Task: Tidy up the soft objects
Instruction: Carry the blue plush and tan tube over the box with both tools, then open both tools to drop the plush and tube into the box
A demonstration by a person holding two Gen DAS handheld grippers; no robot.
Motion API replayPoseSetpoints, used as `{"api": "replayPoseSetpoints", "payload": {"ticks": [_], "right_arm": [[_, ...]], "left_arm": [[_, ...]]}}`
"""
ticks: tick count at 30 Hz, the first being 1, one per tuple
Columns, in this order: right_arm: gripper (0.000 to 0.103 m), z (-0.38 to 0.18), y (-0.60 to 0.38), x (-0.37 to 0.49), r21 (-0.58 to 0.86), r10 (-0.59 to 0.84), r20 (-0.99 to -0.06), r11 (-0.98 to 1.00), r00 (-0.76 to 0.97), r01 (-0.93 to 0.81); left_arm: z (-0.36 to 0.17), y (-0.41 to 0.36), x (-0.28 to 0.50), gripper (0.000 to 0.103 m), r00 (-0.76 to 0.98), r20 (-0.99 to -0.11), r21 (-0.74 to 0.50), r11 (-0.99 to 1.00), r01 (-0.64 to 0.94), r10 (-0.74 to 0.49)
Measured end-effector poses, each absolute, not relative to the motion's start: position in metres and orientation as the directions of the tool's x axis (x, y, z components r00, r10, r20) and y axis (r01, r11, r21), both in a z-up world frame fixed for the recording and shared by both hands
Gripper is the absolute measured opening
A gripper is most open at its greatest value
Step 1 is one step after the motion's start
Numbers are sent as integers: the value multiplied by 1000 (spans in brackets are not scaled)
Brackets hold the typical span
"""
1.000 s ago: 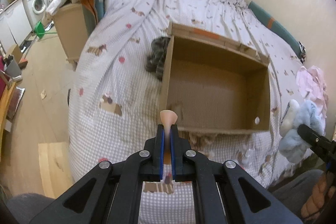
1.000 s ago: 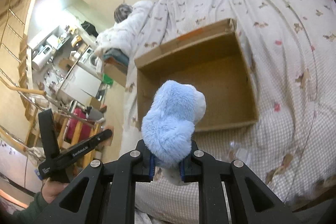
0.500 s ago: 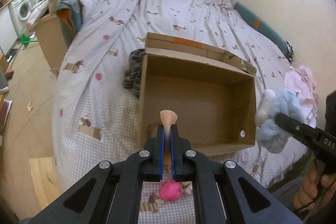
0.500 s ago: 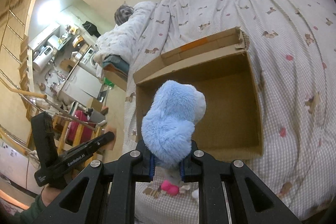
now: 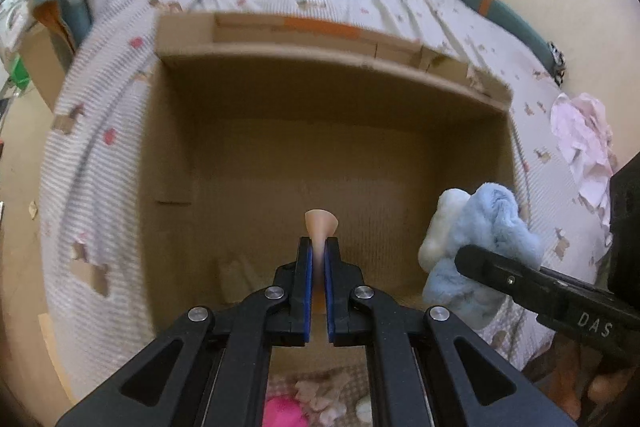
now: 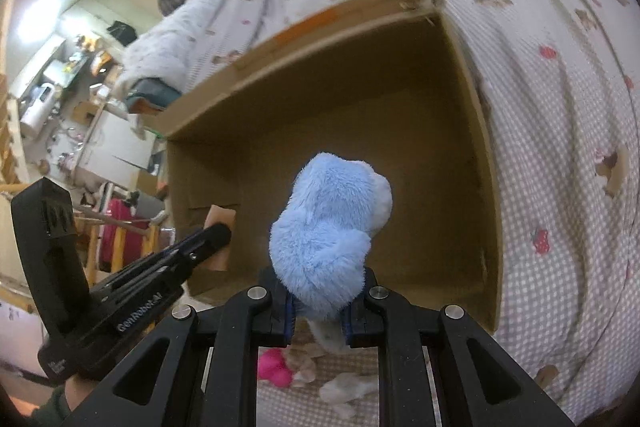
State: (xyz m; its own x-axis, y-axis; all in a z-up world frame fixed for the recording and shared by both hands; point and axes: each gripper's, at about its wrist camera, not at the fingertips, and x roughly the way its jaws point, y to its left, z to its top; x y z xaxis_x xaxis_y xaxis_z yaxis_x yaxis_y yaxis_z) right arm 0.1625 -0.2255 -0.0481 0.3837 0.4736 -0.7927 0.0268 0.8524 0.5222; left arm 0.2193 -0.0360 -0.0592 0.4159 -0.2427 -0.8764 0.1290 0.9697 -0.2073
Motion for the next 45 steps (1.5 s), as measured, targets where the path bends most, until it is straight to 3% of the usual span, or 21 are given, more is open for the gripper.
{"api": "replayPoseSetpoints", "payload": {"ticks": [14,36,41,42,43,45], "right_arm": [[19,-93,-209,183,433,393,-879,895,269,108],[25,-88,-206,184,409,367,-884,908,290,96],[34,-81,-203,183,391,350,-887,916,302,88],[39,-80,-203,182,387,344,-887,918,307,87],[53,-78,-204,181,385,342,-886,919,313,86],[62,-74,-206,179,384,337,-881,919,331,87]], "left_arm": [[-102,-63,226,6,351,-913,-141,969,203,-206],[-109,-66,222,12,348,-920,-123,977,172,-177],[-109,-70,222,17,350,-920,-124,977,176,-179],[-110,-71,221,17,345,-921,-125,976,179,-182],[-111,-72,221,17,342,-922,-126,976,180,-182],[-114,-75,220,18,332,-925,-130,974,183,-185]]}}
